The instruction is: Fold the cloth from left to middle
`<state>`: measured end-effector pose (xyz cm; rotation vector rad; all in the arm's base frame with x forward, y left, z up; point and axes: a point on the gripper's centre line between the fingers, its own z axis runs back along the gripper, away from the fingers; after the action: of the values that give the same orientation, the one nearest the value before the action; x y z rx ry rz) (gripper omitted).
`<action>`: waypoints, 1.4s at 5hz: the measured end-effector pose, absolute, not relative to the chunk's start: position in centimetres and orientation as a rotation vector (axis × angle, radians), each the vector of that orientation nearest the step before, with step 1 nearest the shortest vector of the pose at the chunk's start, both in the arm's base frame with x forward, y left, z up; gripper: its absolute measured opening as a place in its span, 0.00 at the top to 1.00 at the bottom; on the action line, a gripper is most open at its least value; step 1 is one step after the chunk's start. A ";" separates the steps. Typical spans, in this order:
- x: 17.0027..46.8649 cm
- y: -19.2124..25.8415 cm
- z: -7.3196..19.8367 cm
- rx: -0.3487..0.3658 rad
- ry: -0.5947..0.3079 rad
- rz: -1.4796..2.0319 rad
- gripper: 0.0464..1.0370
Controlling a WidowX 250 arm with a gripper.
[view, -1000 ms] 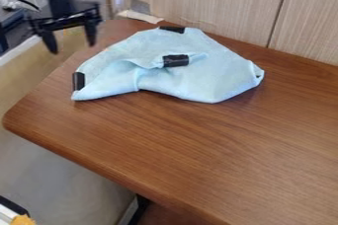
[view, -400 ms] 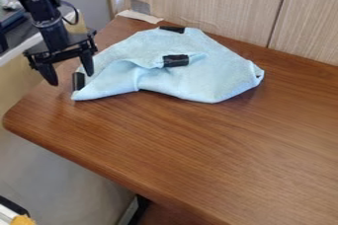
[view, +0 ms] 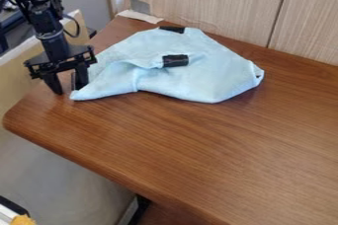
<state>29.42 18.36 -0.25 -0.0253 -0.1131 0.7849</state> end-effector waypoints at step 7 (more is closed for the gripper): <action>34.2 15.9 8.1 -0.065 -0.206 0.800 0.98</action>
<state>34.21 15.89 8.09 -0.0647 -0.2064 0.8002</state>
